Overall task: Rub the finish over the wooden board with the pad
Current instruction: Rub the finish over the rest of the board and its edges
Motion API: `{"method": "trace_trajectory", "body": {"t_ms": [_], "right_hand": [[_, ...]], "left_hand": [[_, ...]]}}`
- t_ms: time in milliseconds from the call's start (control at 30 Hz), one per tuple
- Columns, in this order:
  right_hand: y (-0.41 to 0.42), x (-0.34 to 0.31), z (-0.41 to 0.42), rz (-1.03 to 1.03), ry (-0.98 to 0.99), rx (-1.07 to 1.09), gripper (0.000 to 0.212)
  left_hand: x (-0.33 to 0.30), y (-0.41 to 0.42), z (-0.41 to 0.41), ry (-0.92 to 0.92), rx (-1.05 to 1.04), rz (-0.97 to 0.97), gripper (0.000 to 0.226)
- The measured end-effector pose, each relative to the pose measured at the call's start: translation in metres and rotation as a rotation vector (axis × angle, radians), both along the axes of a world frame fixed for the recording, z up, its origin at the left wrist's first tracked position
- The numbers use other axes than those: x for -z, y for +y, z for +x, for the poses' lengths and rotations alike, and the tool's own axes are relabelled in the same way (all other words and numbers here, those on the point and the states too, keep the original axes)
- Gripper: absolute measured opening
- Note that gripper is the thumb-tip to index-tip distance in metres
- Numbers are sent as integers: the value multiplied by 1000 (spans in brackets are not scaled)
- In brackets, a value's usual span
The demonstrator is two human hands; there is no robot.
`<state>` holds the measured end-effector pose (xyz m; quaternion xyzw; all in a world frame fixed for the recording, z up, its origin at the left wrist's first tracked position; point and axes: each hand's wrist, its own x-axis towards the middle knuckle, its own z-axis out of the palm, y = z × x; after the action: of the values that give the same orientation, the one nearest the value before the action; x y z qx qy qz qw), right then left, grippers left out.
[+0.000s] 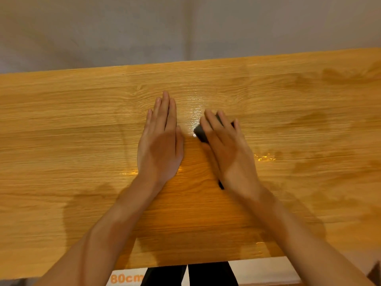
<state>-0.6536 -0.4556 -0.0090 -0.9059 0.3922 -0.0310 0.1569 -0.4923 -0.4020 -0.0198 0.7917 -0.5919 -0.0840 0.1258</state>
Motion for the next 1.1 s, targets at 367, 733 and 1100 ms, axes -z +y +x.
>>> {"method": "trace_trajectory", "body": {"t_ms": [367,733,1100], "right_hand": [[13,-2,3,-4,-107,260,46],[-98,-1,24,-37,-41,411,48],[-16,-6,-28,-22,-37,375,47]], "left_hand": [[4,1,3,33,2,-55,54],[8,1,4,18,15,-42,54],[8,1,5,32,25,-39,55]]}}
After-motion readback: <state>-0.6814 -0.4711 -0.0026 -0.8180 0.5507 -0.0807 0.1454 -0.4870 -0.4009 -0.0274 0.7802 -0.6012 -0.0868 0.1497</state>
